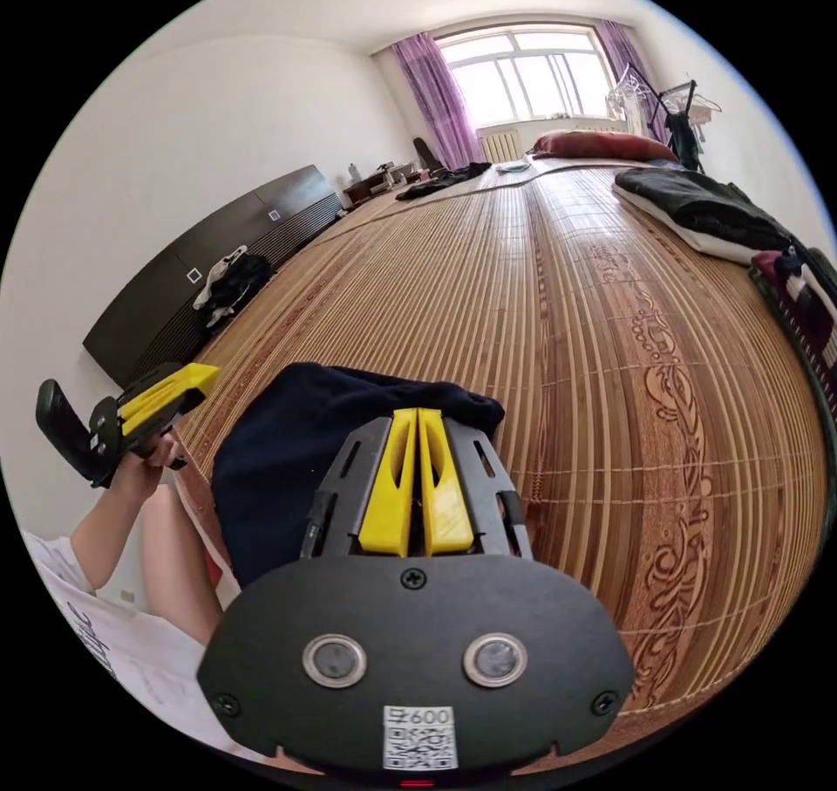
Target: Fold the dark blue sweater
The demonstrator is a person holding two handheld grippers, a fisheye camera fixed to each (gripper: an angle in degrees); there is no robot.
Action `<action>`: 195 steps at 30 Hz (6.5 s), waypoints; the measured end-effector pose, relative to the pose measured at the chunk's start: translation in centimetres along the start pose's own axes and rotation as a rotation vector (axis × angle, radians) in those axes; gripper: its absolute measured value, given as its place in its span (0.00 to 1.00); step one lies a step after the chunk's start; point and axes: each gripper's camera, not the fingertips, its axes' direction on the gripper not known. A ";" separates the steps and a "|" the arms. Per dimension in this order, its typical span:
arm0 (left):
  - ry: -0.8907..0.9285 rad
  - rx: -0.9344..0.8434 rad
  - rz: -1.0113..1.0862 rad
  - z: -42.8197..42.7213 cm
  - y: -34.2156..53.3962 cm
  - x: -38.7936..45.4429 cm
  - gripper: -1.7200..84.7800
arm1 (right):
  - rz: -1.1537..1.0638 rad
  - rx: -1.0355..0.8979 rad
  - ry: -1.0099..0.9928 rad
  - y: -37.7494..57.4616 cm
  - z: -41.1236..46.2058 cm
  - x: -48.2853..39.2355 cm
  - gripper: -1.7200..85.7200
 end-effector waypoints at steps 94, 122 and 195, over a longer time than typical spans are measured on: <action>-0.334 0.187 0.675 -8.2 -2.7 31.6 0.08 | 0.631 0.261 -0.592 24.6 -5.6 7.7 0.02; -0.668 0.220 0.954 -14.2 -8.1 41.0 0.10 | 0.890 -0.087 -0.828 17.9 1.5 19.6 0.08; -0.542 -0.124 0.593 -14.5 16.1 24.0 0.04 | 0.649 -0.118 -0.721 23.2 -0.8 10.0 0.01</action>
